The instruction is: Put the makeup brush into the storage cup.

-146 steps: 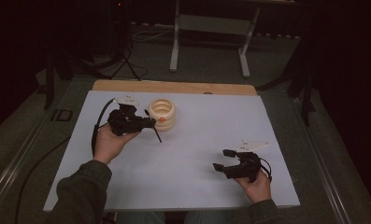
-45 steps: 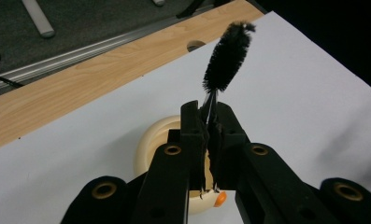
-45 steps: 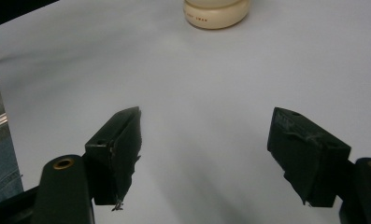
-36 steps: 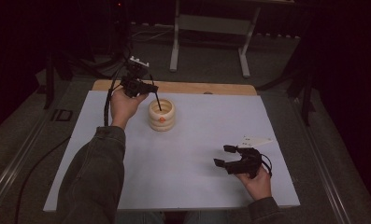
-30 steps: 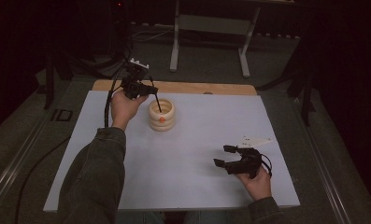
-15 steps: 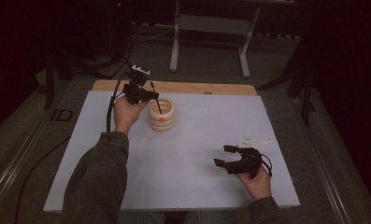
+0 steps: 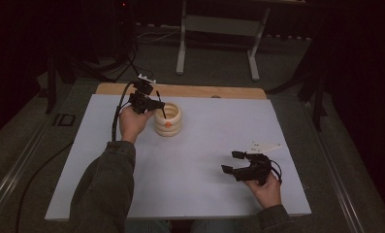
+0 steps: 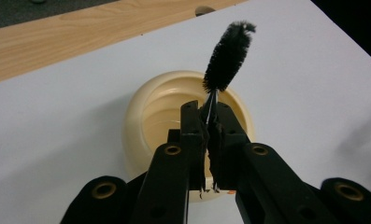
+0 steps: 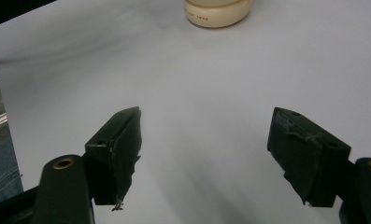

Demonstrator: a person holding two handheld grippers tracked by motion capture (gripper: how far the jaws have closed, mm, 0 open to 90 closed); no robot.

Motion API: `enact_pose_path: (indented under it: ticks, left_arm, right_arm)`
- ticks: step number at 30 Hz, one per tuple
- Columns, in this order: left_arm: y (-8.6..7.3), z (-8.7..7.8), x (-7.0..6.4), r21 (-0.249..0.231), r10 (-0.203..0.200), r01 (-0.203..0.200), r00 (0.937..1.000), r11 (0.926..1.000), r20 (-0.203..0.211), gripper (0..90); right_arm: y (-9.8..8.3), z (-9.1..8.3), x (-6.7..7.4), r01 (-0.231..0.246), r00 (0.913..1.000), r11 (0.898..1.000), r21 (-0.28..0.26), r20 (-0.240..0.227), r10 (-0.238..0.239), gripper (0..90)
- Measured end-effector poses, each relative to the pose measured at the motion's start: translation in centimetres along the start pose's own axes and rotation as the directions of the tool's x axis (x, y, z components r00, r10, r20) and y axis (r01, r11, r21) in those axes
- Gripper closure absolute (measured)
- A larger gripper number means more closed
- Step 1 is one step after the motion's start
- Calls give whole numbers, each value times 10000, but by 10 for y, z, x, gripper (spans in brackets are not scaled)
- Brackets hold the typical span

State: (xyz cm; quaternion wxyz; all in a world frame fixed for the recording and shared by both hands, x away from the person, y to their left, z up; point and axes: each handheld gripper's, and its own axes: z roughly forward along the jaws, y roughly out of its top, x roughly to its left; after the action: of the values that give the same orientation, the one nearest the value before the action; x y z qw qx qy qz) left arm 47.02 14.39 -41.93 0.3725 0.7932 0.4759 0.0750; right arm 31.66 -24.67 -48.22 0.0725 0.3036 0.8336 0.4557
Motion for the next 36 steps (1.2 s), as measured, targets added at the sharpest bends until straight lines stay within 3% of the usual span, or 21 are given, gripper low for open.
enact_pose_path:
  ticks: [36]
  left_arm:
    - [-7,22,-3,824,113,-92,9996,9966,-246,840]
  right_arm:
    - [0,0,0,-9,10000,10000,-22,-21,9,258]
